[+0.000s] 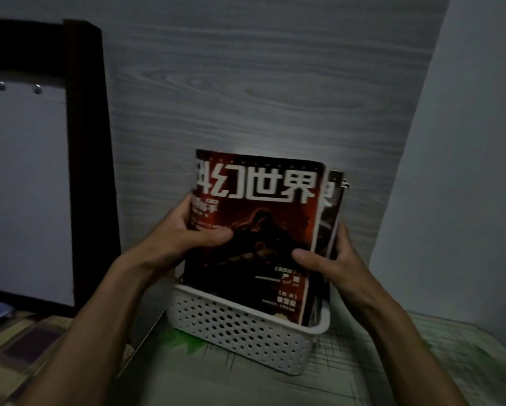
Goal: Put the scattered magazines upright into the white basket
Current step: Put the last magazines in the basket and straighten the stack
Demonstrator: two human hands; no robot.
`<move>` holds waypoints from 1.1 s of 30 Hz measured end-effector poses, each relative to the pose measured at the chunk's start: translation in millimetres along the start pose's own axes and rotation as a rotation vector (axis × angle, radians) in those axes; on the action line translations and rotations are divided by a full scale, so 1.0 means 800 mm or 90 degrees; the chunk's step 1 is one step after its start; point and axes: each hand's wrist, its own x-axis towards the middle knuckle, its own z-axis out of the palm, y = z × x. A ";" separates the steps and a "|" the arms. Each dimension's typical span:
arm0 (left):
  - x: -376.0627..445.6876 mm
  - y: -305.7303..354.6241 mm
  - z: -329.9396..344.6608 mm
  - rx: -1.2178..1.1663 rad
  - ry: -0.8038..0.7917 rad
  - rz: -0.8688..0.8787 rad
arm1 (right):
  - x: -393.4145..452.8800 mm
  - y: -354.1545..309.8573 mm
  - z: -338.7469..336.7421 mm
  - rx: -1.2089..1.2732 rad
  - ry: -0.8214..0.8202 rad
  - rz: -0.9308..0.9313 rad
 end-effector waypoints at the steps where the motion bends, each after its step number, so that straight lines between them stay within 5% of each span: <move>1: 0.003 0.001 0.006 0.014 0.024 0.020 | -0.001 -0.001 -0.002 0.004 -0.005 -0.007; 4: 0.006 -0.007 0.015 0.049 0.110 -0.004 | -0.002 -0.002 -0.003 0.004 -0.015 -0.014; 11: 0.003 -0.015 0.004 0.016 0.000 -0.136 | 0.001 -0.001 0.007 -0.025 0.019 -0.012; 16: 0.011 0.007 0.016 0.113 0.047 -0.046 | -0.007 -0.012 0.022 0.042 0.050 -0.088; 22: 0.003 0.006 -0.006 0.059 0.090 0.067 | -0.012 -0.031 0.037 0.021 0.040 -0.208; 33: 0.001 -0.011 0.013 0.210 -0.007 -0.024 | -0.001 -0.002 -0.019 -0.122 -0.088 0.011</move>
